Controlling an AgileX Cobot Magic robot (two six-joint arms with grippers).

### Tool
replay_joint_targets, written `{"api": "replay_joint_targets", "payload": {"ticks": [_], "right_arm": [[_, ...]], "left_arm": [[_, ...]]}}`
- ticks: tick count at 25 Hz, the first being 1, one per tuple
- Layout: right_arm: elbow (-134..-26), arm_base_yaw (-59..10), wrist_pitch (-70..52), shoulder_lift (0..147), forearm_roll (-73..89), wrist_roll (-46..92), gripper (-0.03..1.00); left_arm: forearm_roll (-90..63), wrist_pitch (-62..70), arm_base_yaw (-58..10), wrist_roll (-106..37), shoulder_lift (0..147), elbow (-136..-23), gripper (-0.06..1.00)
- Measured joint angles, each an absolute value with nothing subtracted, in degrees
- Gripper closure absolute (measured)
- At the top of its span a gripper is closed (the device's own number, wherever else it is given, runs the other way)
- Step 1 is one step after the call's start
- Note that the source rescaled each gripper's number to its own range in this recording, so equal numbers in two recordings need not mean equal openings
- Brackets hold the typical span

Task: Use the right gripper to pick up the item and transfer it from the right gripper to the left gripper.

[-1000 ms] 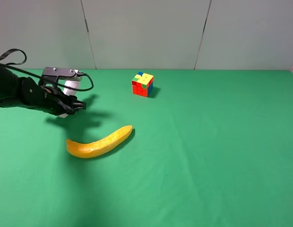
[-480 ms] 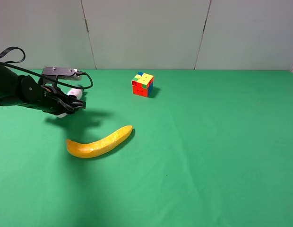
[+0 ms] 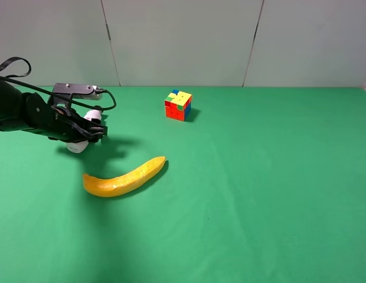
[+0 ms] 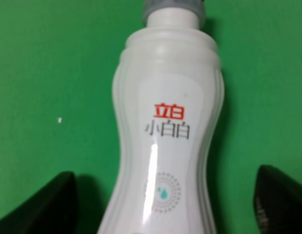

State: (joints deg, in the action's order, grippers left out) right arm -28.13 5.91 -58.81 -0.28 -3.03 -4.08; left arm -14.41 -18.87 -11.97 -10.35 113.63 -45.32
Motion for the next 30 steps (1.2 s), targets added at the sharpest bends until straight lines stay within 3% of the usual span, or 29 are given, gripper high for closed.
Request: {"api": "replay_joint_targets", "payload": {"ticks": [4, 8, 18, 30], "right_arm": [[-28.13, 5.91, -58.81, -0.28, -3.03, -4.03, -0.03], [-28.13, 5.91, -58.81, -0.28, -3.03, -4.03, -0.03], [-28.13, 5.91, -58.81, -0.28, -3.03, -4.03, -0.03], [-28.13, 5.91, -58.81, -0.28, -3.03, -3.92, -0.03]], "left_arm": [[-14.62, -16.92, -11.97, -10.35, 112.31, -45.27, 0.26], [-14.64, -15.59, -11.91, -10.46, 109.23, -45.22, 0.24], [-14.64, -8.34, -11.91, -11.48, 95.67, -45.11, 0.23], [-12.81, 4.26, -11.91, -12.2, 69.34, -38.39, 0.23]]}}
